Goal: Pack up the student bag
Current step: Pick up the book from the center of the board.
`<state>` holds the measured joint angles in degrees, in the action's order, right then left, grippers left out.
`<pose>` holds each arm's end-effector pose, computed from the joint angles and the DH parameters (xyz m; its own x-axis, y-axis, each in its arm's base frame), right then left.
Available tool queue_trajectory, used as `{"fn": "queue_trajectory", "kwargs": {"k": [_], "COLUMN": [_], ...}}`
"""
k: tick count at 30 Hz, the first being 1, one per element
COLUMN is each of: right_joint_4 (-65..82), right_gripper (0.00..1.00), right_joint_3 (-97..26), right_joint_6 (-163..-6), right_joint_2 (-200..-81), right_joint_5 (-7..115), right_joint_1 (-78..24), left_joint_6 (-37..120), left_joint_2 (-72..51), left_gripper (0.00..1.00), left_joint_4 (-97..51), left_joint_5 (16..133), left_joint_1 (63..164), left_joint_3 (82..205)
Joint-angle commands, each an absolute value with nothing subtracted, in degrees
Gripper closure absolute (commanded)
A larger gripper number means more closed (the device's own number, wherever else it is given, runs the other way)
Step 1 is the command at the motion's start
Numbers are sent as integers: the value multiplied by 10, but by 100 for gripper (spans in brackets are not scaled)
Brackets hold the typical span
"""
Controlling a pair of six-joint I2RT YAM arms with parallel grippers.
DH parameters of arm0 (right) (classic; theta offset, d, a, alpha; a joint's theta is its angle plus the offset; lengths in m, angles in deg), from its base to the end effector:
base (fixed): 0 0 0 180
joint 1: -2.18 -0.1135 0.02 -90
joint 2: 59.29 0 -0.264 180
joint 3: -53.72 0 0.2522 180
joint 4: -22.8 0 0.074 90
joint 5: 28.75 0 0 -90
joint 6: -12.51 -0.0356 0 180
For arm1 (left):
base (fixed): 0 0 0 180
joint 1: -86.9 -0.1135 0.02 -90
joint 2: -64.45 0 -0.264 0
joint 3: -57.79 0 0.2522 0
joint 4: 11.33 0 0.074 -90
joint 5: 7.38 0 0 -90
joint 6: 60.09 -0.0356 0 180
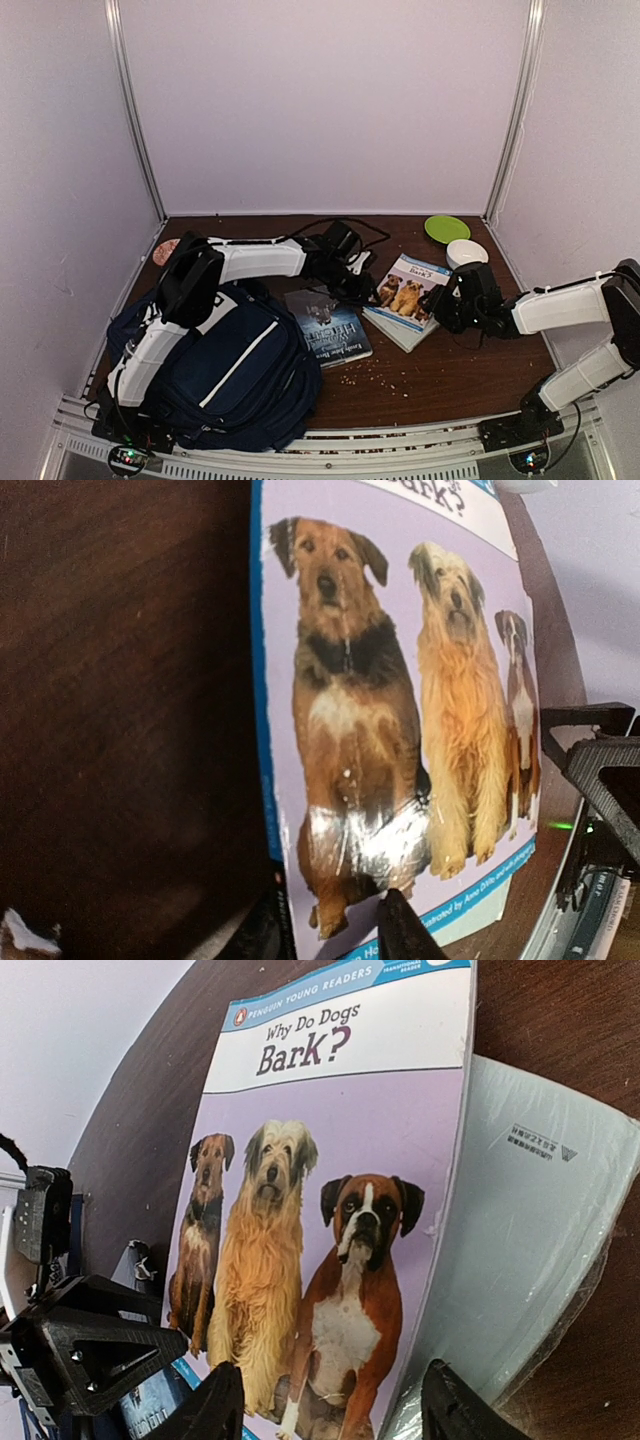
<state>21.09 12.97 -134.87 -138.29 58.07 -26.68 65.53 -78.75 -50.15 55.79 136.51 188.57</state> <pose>0.2194 0.1232 0.1462 -0.7405 0.5521 -0.3832 0.1939 0.7214 0.6648 0.3402 -0.4247 0.1349 -0.9132 0.2714 -0.3039 0.4071 0.6410 -0.6507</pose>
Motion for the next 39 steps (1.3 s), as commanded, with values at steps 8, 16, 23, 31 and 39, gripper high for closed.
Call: {"fn": "queue_trajectory", "kwargs": {"k": [8, 16, 23, 31, 39], "right_joint_4": [205, 204, 261, 393, 573], "right_gripper": [40, 39, 31, 16, 10], "right_joint_3": [120, 137, 201, 267, 258], "right_joint_6": [-1349, -1351, -1366, -1407, -1472], "right_joint_2": [-1356, -1324, -1219, -1122, -1158], "right_joint_5": [571, 553, 518, 451, 398], "right_joint_1": [-263, -264, -267, -270, -309], "left_joint_6": [677, 693, 780, 867, 967], "left_joint_2": [-683, -616, -506, -383, -296], "left_gripper": [85, 100, 100, 100, 100], "left_joint_4": [-412, -372, -226, -89, 97], "left_joint_5": [533, 548, 575, 608, 625], "left_joint_1": [1373, 1378, 1378, 1378, 1378], "left_joint_3": [1797, 1725, 1591, 1473, 1379]}}
